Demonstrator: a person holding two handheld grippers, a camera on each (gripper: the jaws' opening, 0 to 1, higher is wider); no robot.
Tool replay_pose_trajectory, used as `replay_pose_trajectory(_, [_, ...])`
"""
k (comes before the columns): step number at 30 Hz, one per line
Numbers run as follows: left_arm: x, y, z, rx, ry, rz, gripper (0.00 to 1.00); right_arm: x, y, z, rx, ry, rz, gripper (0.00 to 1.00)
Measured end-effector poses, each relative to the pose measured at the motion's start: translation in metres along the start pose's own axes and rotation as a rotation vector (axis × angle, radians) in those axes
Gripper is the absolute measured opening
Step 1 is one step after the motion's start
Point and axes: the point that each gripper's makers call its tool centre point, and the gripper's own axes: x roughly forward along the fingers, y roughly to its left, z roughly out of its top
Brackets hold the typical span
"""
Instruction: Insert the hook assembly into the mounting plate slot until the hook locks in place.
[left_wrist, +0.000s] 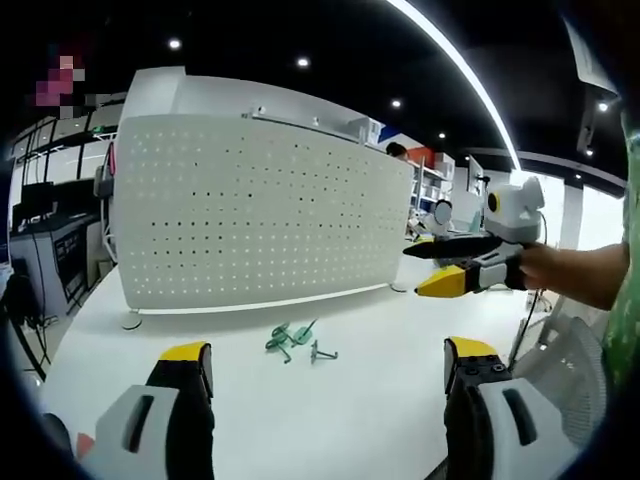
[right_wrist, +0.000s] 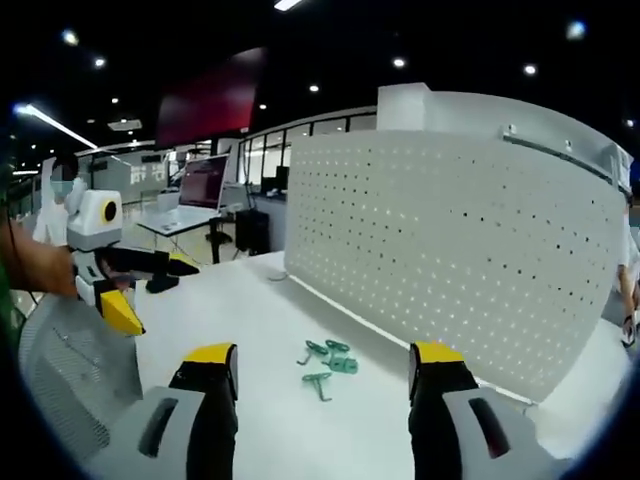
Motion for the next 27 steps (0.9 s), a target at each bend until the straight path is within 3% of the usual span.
replay_pose_trajectory(27, [-0.001,0.007,-0.001,-0.005,0.003,0.029,0.98,0.073,-0.007,-0.002,-0.083,0.066,0.111,0.56])
